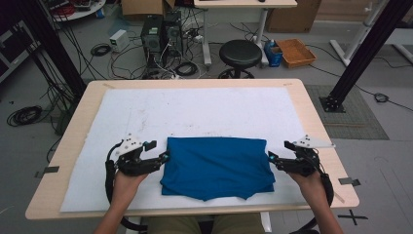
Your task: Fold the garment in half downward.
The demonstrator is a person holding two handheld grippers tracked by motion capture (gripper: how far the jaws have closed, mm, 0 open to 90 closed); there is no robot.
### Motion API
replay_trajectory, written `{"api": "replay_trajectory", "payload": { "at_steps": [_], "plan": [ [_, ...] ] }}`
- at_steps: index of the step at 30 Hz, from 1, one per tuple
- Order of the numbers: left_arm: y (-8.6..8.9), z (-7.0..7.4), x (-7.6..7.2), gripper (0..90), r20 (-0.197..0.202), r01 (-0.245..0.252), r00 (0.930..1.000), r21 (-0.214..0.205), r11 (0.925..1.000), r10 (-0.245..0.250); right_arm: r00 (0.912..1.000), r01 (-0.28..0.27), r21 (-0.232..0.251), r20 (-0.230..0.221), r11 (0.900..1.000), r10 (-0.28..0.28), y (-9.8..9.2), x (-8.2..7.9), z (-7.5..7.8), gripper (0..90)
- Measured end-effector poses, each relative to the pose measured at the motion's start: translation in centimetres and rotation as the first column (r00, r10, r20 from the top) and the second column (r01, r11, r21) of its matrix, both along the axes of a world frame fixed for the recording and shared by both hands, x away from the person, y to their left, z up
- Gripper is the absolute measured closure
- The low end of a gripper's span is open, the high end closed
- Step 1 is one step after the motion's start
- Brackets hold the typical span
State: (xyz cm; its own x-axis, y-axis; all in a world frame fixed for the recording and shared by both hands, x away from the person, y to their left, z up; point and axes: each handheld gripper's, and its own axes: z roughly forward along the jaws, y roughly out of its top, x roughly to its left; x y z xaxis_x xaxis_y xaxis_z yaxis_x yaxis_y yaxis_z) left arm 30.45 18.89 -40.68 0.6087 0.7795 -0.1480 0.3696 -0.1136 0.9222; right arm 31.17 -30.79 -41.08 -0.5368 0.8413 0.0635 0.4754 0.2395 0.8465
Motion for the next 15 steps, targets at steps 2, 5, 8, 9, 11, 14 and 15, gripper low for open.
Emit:
{"api": "replay_trajectory", "payload": {
  "at_steps": [2,5,8,9,11,14,15],
  "plan": [
    [-0.1,0.1,0.6,31.3,0.023,0.006,0.9997,-0.001,1.0,-0.006,0.9999,0.01,-0.004,0.005,0.9999,-0.01,0.0,0.8,0.1,21.3],
    [0.1,-0.3,0.7,29.6,0.021,0.016,0.9996,0.023,0.9996,-0.016,0.9995,0.029,-0.009,0.007,0.9995,-0.029,-0.2,1.4,-0.1,21.3],
    [0.6,-0.8,0.6,29.4,0.009,0.009,0.9999,0.02,0.9998,-0.009,0.9995,0.031,-0.007,-0.006,0.9995,-0.031,-0.8,1.4,-0.3,21.3],
    [0.8,-0.8,0.6,28.4,0.005,0.003,1.0,0.011,0.9999,-0.003,0.9994,0.033,-0.009,-0.002,0.9994,-0.033,-1.0,1.4,-0.3,21.3],
    [1.1,-0.8,0.6,28.3,0.006,-0.002,1.0,0.002,1.0,0.002,0.9993,0.036,-0.004,0.004,0.9993,-0.036,-1.5,1.3,-0.2,21.2],
    [1.4,-0.9,0.6,28.3,0.008,-0.007,0.9999,0.006,1.0,0.007,0.9986,0.052,-0.009,0.013,0.9986,-0.052,-2.1,1.2,0.0,20.8],
    [1.4,-0.9,0.5,28.3,0.007,-0.007,0.9999,0.009,0.9999,0.007,0.9984,0.056,-0.008,0.014,0.9984,-0.055,-2.2,1.1,0.0,20.6]
  ]
}}
